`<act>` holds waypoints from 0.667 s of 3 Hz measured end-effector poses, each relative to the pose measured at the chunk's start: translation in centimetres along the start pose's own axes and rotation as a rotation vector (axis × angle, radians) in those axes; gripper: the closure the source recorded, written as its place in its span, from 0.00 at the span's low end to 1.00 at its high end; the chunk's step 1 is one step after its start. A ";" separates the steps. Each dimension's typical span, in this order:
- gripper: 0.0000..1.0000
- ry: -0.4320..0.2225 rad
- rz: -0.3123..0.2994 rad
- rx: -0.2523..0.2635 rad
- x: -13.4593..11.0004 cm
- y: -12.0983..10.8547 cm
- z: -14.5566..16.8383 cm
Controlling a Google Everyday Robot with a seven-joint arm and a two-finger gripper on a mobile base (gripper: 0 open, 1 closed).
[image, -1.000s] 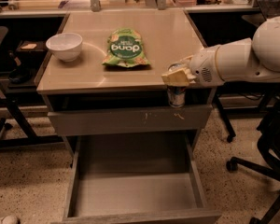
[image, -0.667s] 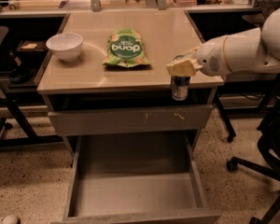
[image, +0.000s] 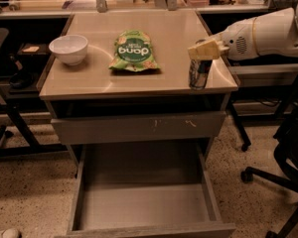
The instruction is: Pick redbull can from middle drawer and place on counter
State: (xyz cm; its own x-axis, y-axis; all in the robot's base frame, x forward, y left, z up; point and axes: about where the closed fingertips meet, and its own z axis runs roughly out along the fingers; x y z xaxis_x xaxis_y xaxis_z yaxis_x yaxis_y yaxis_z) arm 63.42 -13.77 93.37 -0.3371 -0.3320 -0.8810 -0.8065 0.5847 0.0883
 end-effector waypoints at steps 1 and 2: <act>1.00 -0.013 0.020 -0.013 -0.8 -1.8 0.0; 1.00 -0.020 0.034 -0.023 -1.5 -4.2 0.7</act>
Offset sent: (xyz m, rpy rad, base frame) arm 0.0755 -0.0299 0.0158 0.0619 0.0187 -0.0088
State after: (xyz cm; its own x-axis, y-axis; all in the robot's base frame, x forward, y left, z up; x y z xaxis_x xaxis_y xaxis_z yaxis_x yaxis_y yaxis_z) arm 67.66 -15.24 94.04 -0.3550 -0.2966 -0.8866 -0.8054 0.5785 0.1290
